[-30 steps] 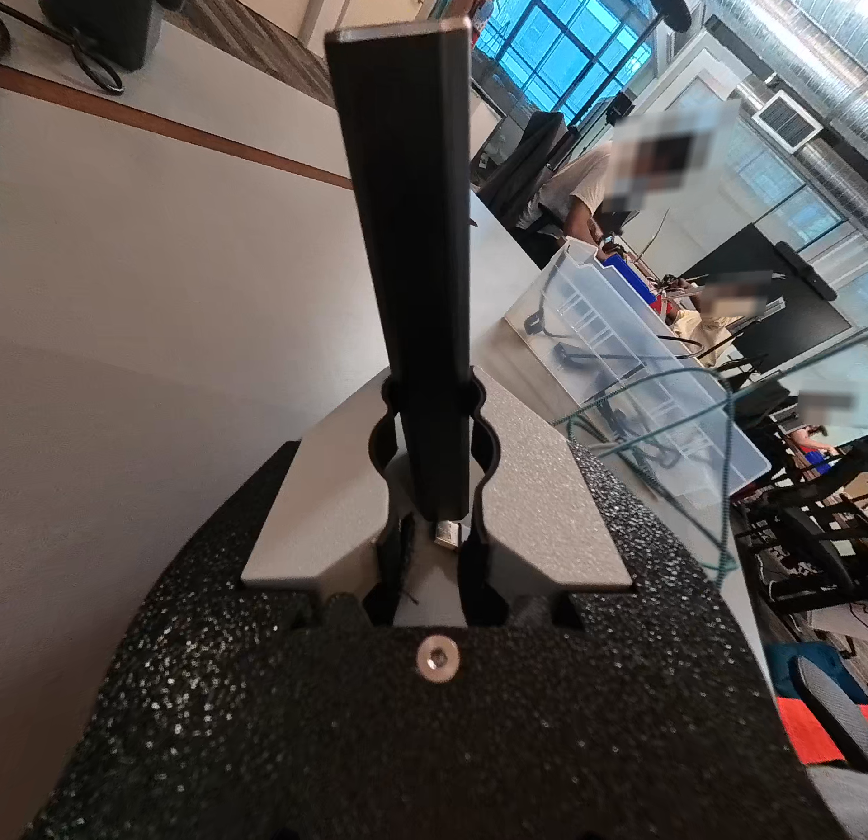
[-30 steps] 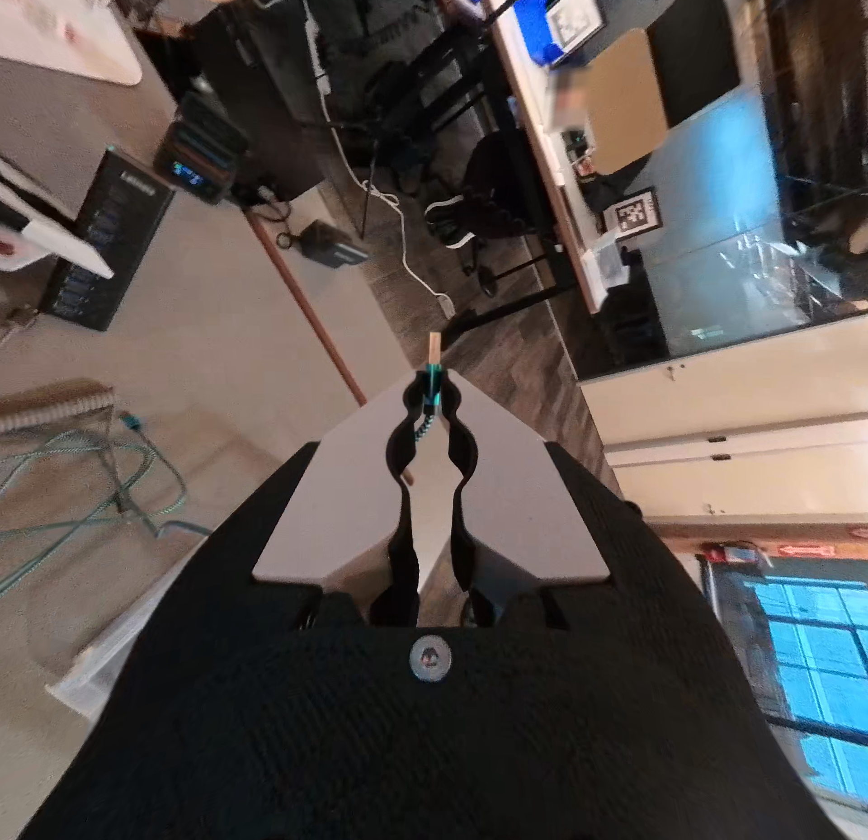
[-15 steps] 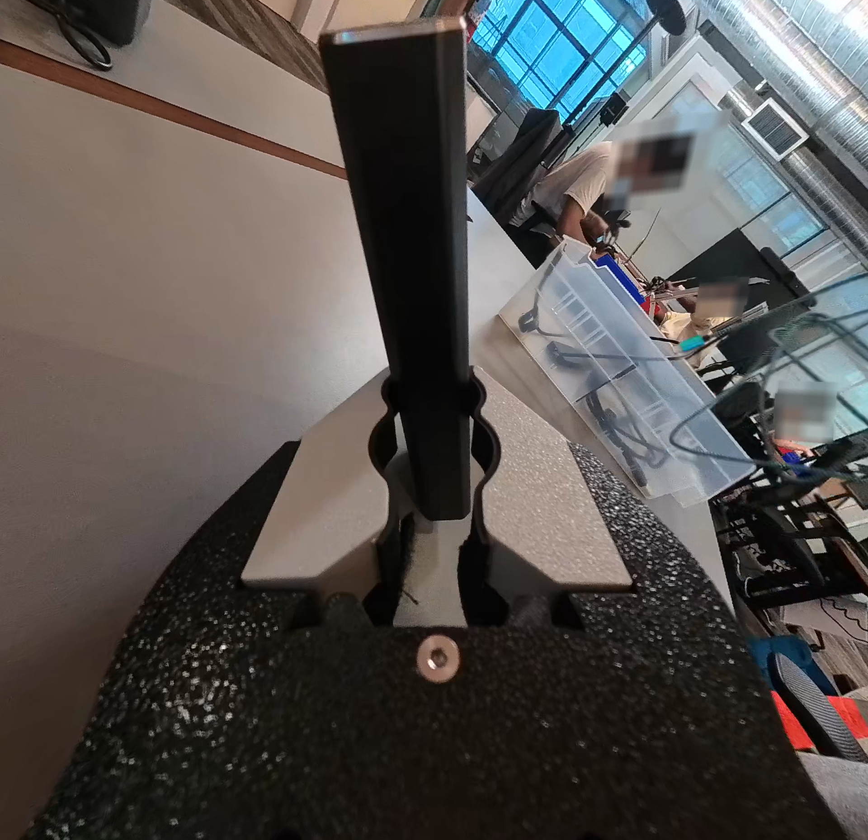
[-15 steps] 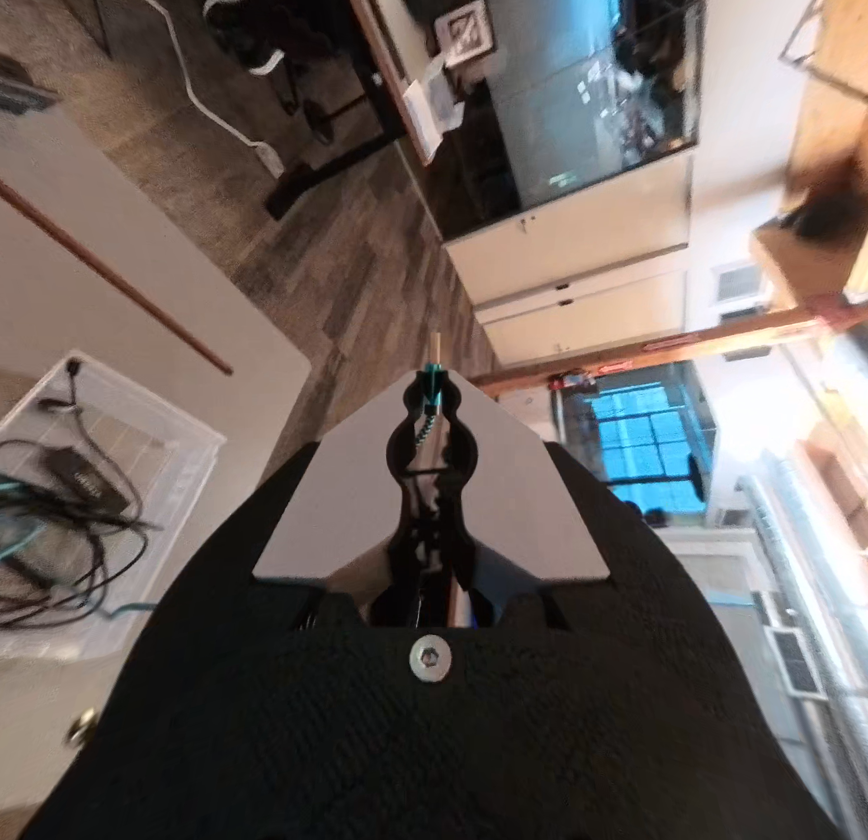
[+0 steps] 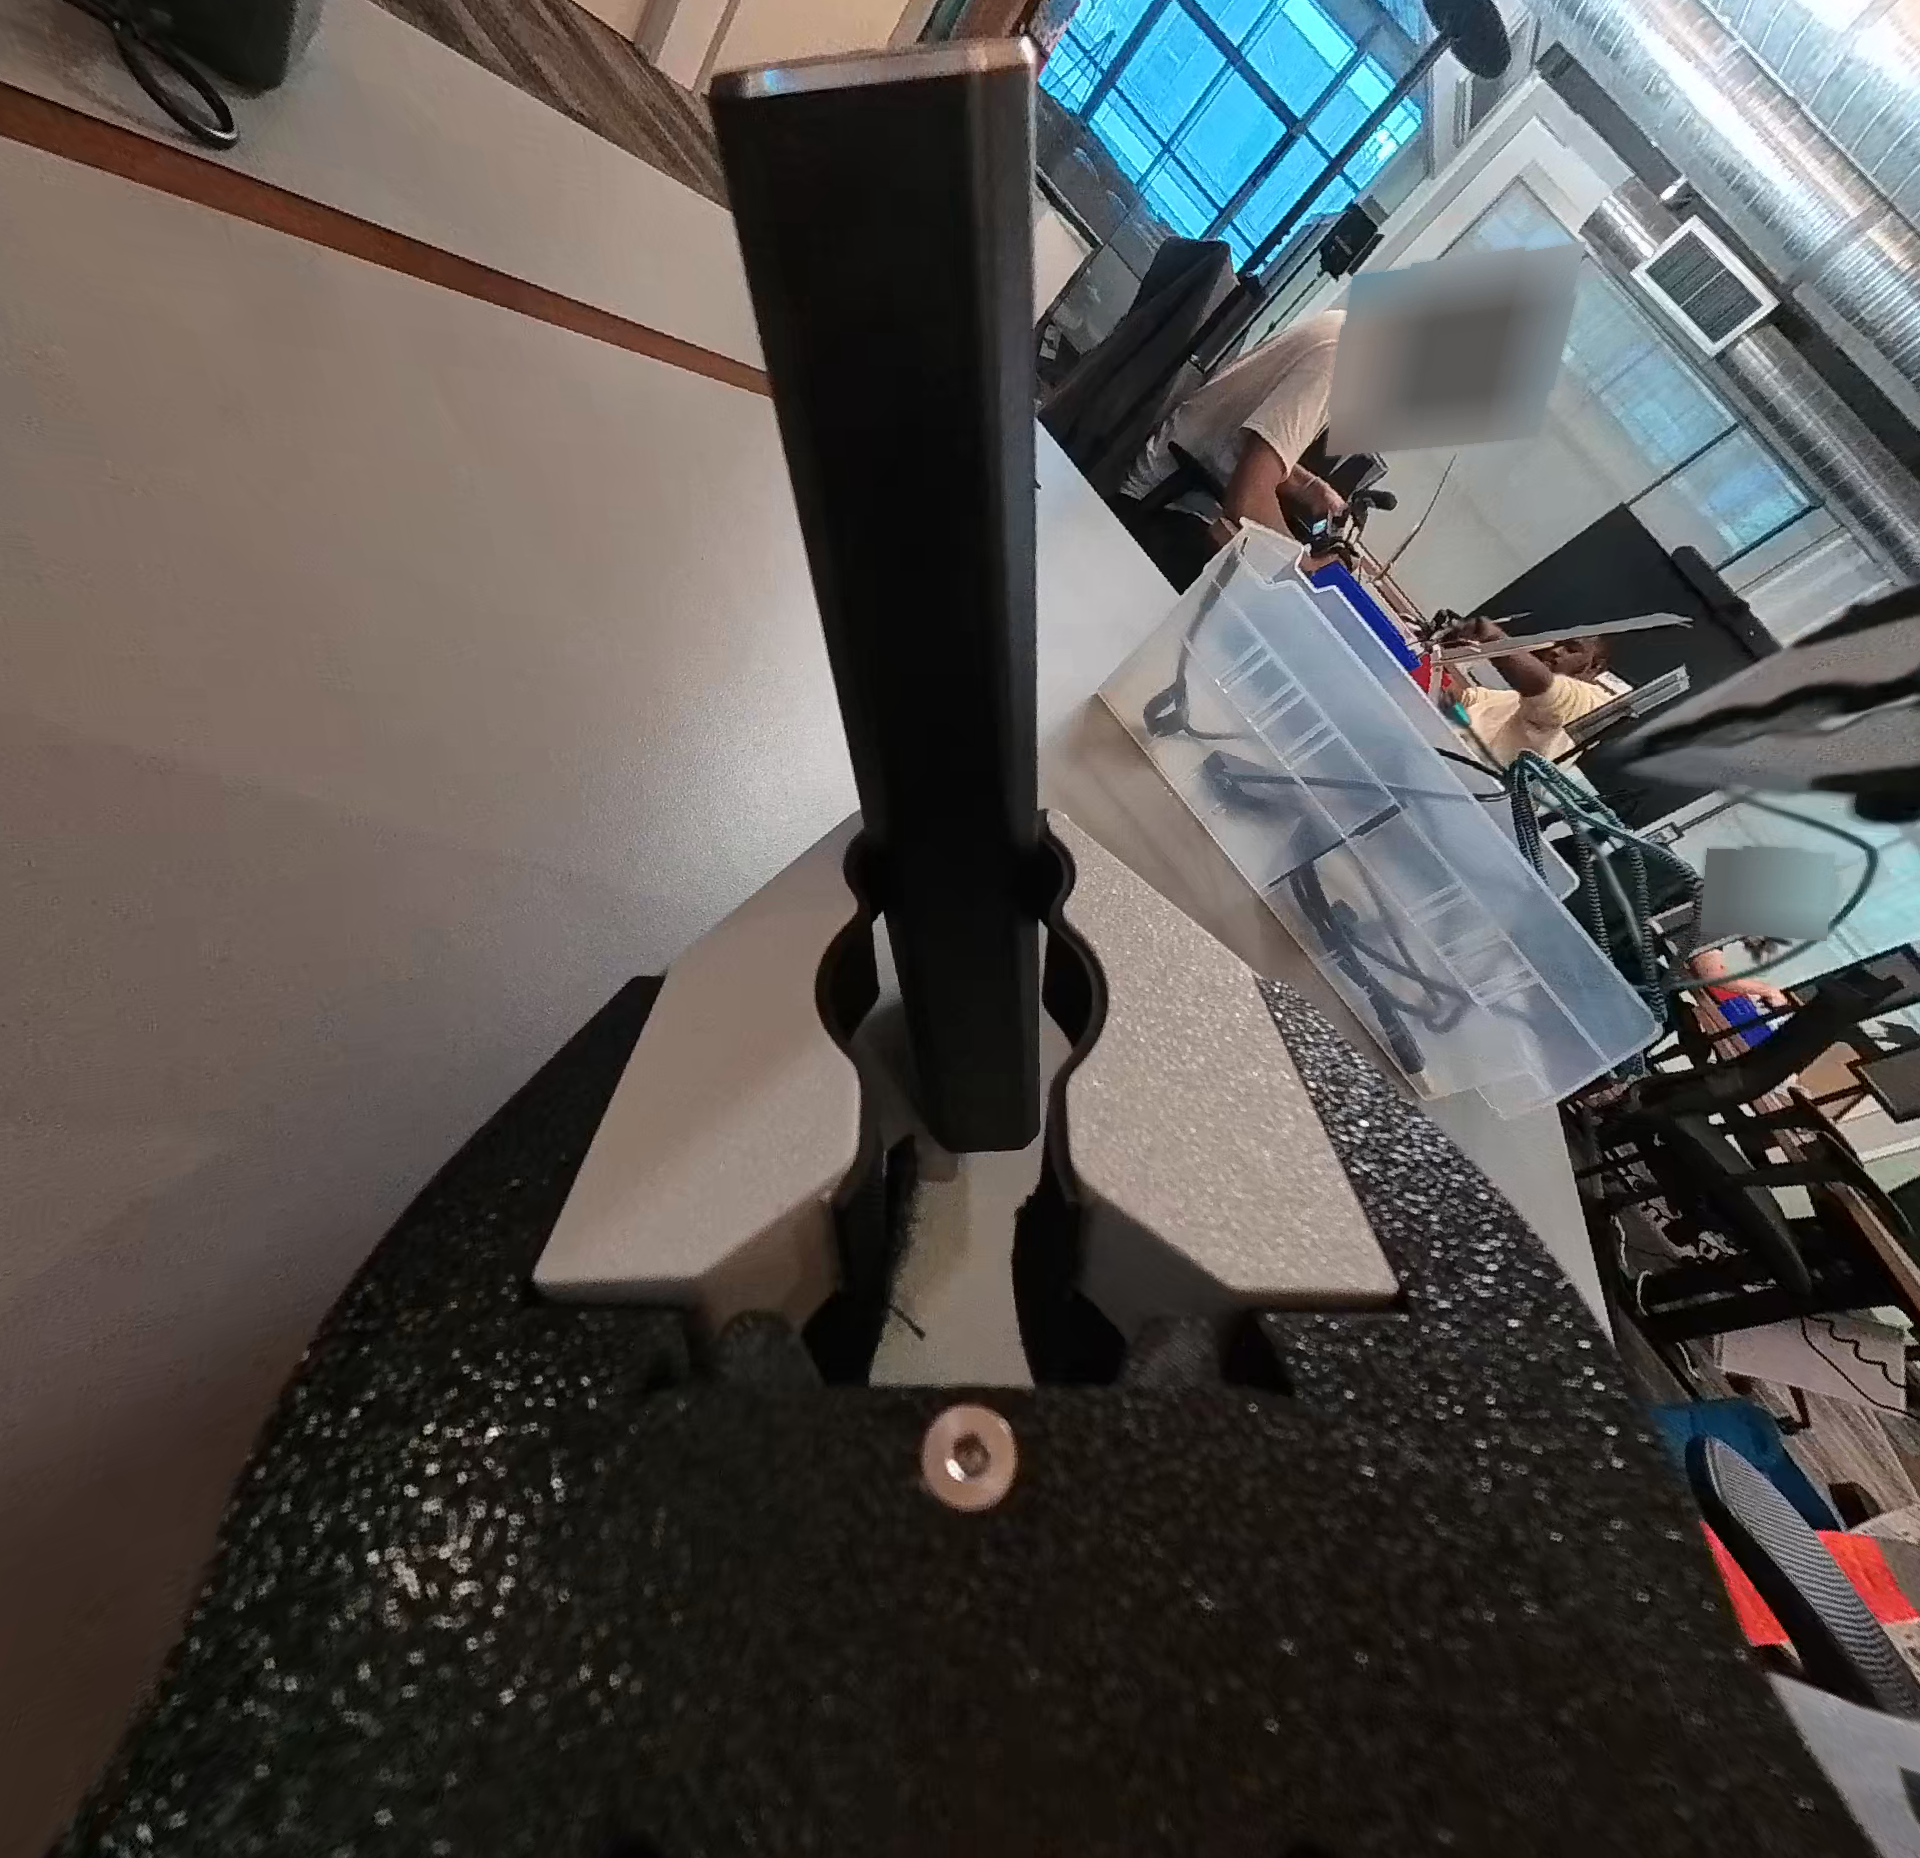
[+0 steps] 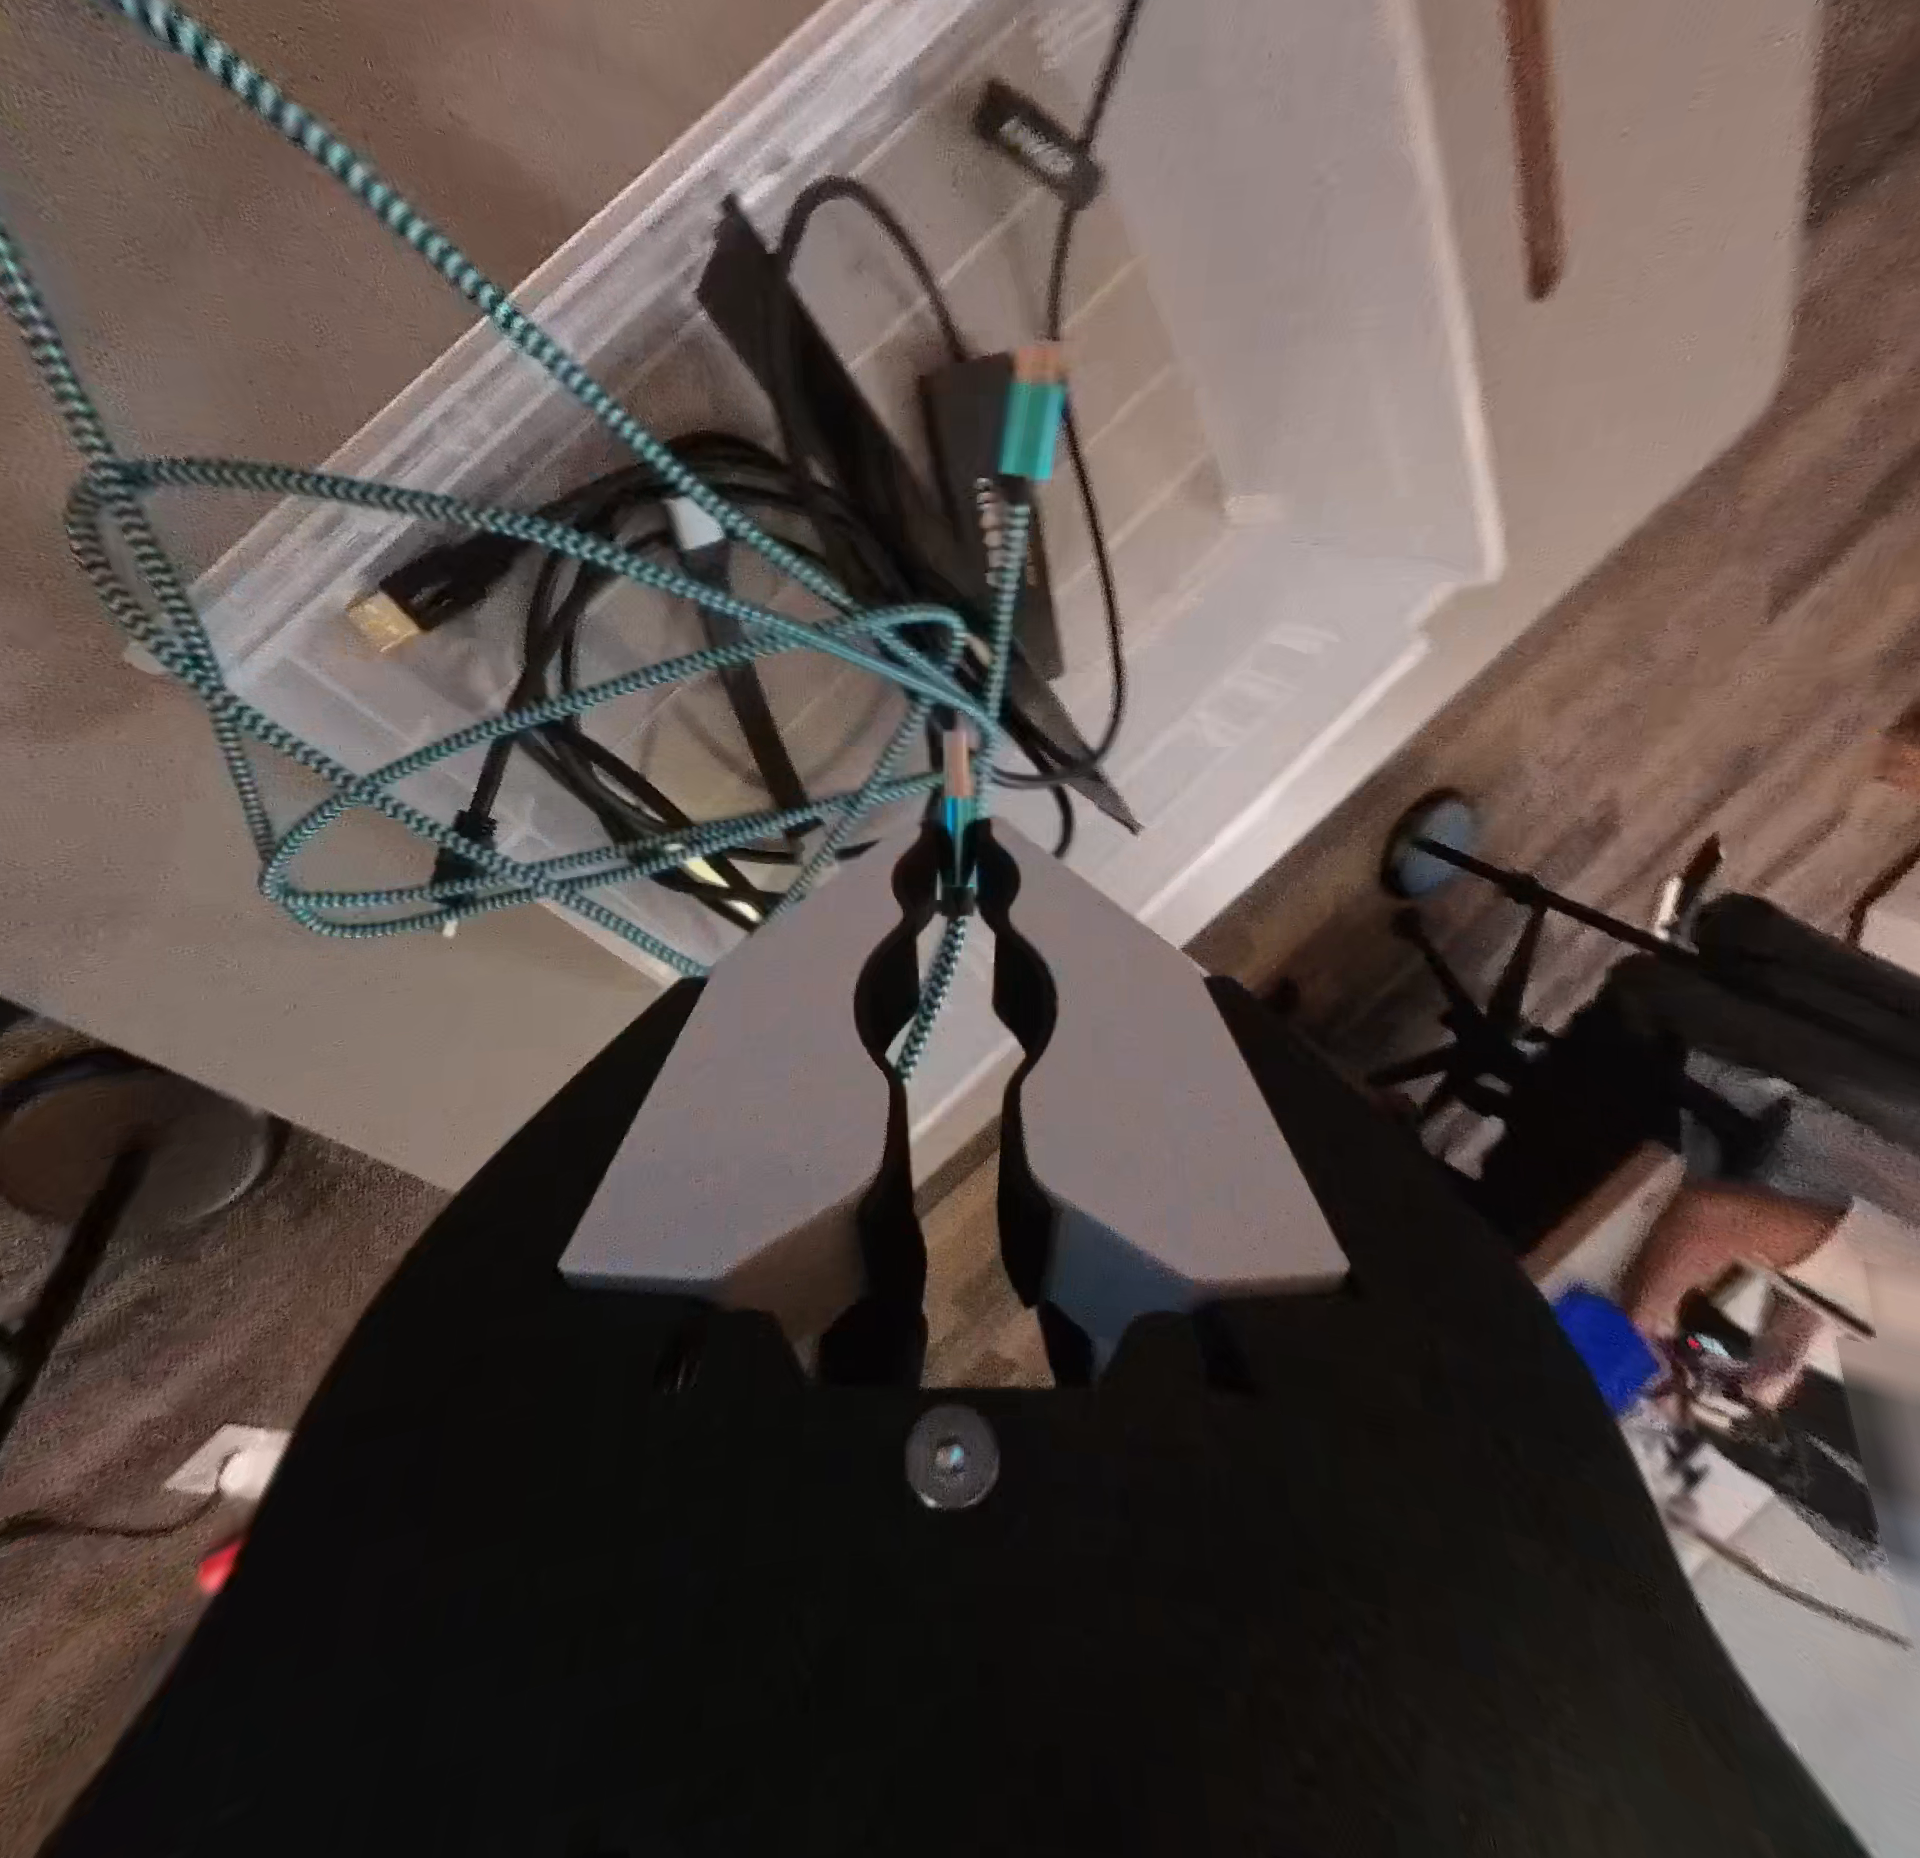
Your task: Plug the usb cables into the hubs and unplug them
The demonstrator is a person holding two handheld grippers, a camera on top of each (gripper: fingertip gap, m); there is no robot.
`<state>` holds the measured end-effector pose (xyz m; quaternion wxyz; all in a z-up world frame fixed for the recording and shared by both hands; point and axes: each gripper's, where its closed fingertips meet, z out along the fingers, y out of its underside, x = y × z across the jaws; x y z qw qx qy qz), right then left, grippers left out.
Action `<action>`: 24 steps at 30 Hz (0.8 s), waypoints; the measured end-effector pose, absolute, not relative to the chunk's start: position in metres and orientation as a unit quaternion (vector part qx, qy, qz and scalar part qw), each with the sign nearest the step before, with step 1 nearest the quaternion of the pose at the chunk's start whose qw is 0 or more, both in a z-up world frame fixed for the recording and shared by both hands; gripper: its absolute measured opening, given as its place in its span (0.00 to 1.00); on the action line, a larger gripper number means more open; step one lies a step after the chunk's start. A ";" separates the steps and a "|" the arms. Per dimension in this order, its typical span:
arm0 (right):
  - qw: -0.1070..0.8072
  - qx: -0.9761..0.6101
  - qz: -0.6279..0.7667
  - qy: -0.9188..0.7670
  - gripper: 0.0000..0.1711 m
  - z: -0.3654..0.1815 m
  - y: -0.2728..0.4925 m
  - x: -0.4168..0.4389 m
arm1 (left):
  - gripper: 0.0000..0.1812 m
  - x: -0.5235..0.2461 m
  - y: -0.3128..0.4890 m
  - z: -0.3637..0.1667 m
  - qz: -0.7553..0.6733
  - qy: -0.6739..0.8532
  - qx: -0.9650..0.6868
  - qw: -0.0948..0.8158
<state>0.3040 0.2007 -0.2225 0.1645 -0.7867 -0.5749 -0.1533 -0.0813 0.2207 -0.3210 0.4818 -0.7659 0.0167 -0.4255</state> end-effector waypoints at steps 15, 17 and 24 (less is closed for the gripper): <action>0.025 -0.700 -0.099 -0.707 0.22 -0.324 0.183 0.277 | 0.14 -0.081 0.220 -0.321 -0.428 0.018 -0.766 0.480; 0.024 -0.718 -0.098 -0.688 0.27 -0.309 0.190 0.280 | 0.14 -0.080 0.220 -0.321 -0.429 0.019 -0.766 0.479; 0.043 -0.774 -0.087 -0.626 0.40 -0.240 0.202 0.291 | 0.14 -0.080 0.219 -0.321 -0.431 0.020 -0.766 0.477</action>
